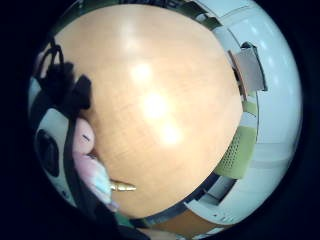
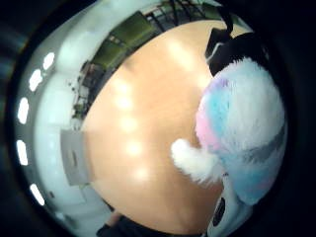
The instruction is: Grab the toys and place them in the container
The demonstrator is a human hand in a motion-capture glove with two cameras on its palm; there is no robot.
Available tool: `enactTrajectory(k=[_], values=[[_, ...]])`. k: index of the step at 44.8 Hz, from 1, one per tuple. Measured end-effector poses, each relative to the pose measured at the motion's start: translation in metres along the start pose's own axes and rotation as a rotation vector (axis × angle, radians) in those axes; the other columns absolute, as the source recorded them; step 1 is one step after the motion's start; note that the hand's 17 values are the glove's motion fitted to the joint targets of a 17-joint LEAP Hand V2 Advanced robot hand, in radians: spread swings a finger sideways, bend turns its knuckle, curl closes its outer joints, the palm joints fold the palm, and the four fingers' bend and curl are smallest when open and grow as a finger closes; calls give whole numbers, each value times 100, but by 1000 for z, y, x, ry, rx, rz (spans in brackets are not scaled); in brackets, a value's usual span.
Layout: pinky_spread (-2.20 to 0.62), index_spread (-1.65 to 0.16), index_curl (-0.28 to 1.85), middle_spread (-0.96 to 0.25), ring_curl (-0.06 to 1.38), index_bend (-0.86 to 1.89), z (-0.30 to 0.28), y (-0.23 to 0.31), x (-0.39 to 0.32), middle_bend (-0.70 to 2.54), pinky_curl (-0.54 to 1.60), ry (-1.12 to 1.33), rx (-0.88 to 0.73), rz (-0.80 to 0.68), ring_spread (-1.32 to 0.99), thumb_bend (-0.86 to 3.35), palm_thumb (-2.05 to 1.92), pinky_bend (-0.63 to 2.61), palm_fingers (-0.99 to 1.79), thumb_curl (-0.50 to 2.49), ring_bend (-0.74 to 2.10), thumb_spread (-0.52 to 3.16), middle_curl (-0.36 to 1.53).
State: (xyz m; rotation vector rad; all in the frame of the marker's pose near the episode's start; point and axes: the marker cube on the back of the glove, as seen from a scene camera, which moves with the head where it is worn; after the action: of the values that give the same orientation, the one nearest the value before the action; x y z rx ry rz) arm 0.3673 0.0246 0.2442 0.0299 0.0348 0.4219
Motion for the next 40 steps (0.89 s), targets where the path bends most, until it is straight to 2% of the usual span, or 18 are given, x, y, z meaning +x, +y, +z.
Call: enactTrajectory(k=[6, 7, 8, 9, 12, 17, 26, 36, 40], values=[[-27, -40, 14, -21, 38, 18, -1, -1, 0, 50, 34, -33, -25, -26, -42, 38, 61, 76, 96, 33, 77, 148, 46], [-31, -40, 12, -23, 41, 9, 1, -4, -1, 58, 35, -33, -9, -11, -42, 38, 61, 76, 113, 33, 87, 148, 48], [-31, -40, 12, -23, 39, 12, 2, -7, -2, 55, 34, -28, 6, 4, -42, 38, 62, 76, 105, 34, 84, 149, 47], [-35, -40, 10, -25, 42, 7, 3, -8, -4, 60, 35, -18, 3, 11, -41, 38, 62, 77, 115, 34, 91, 149, 49], [-40, -40, 6, -28, 49, 0, 2, -4, -8, 77, 36, 12, -120, -21, -41, 37, 62, 75, 128, 36, 110, 147, 55], [-44, -39, 1, -30, 53, 4, -6, -3, -24, 97, 39, 10, -245, -77, -39, 34, 64, 80, 125, 41, 120, 135, 62], [-46, -39, -2, -31, 55, 10, -73, -13, -83, 112, 41, 22, -219, -141, -37, 31, 69, 84, 119, 51, 128, 120, 69], [-47, -39, -2, -30, 54, 13, -177, -16, -174, 120, 42, -60, 4, -224, -36, 28, 70, 87, 117, 60, 132, 109, 72], [-47, -39, -1, -30, 54, 14, -216, -13, -222, 122, 42, -55, 47, -293, -36, 28, 71, 87, 118, 64, 132, 107, 73]])
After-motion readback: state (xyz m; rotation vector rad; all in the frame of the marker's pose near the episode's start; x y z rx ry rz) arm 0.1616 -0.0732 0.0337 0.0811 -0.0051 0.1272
